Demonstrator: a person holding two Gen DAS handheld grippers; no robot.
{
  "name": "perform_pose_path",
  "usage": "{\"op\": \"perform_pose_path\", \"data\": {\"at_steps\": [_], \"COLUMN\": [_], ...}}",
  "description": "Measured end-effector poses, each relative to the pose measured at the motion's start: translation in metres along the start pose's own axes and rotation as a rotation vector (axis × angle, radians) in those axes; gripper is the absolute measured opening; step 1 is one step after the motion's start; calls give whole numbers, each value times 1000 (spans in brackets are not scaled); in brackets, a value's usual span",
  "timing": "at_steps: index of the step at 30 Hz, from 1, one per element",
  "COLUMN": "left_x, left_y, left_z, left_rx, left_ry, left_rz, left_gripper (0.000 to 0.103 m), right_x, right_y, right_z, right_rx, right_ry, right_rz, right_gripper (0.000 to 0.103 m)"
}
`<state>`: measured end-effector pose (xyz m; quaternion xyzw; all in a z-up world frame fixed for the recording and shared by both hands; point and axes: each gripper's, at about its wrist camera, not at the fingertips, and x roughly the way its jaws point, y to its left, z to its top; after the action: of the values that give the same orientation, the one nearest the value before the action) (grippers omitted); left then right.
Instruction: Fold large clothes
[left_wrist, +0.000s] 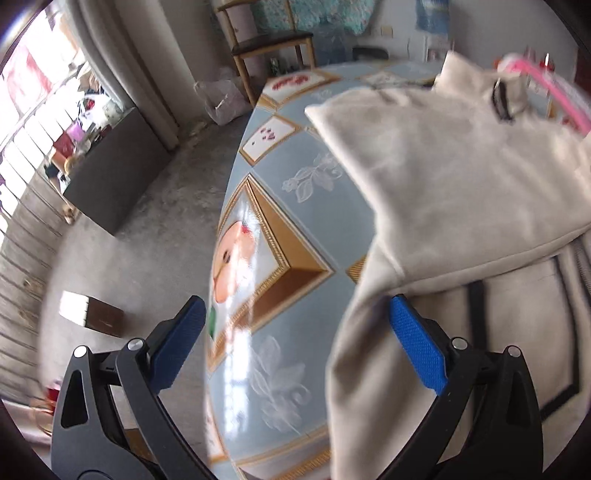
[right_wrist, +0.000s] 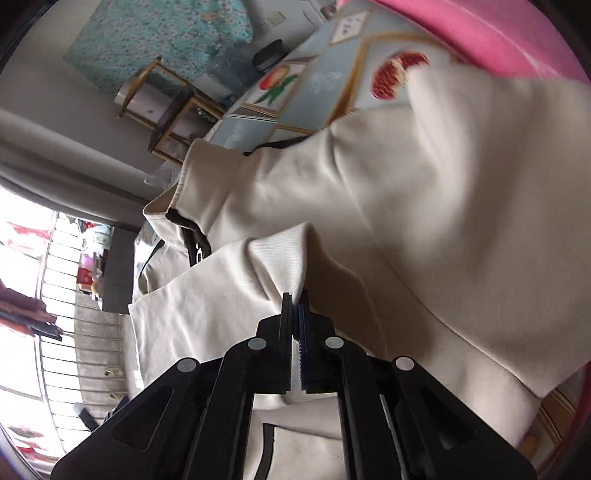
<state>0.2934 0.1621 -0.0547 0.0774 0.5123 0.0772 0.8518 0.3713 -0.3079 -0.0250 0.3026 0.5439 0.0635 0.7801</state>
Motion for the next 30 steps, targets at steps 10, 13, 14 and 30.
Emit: {"op": "perform_pose_path", "data": {"at_steps": [10,13,14,30], "left_x": [-4,-4,-3,0], "left_y": [-13,-10,-9,20], "left_z": [-5,-2,0,3], "left_rx": [133,123,111,-5], "left_ry": [-56,-70,-77,-100], "left_rz": [-12,9,42,16], "left_gripper": [96,96,96,97], "right_x": [18,19,16,-23], "right_y": [5,11,14,11], "right_z": [-7,-6,-6,-5], "right_rx": [-123,-161,-169,-133], "right_ry": [40,33,24,-99], "right_rz": [-78,-137,-142,-167], "right_gripper": [17,5,4,6]}}
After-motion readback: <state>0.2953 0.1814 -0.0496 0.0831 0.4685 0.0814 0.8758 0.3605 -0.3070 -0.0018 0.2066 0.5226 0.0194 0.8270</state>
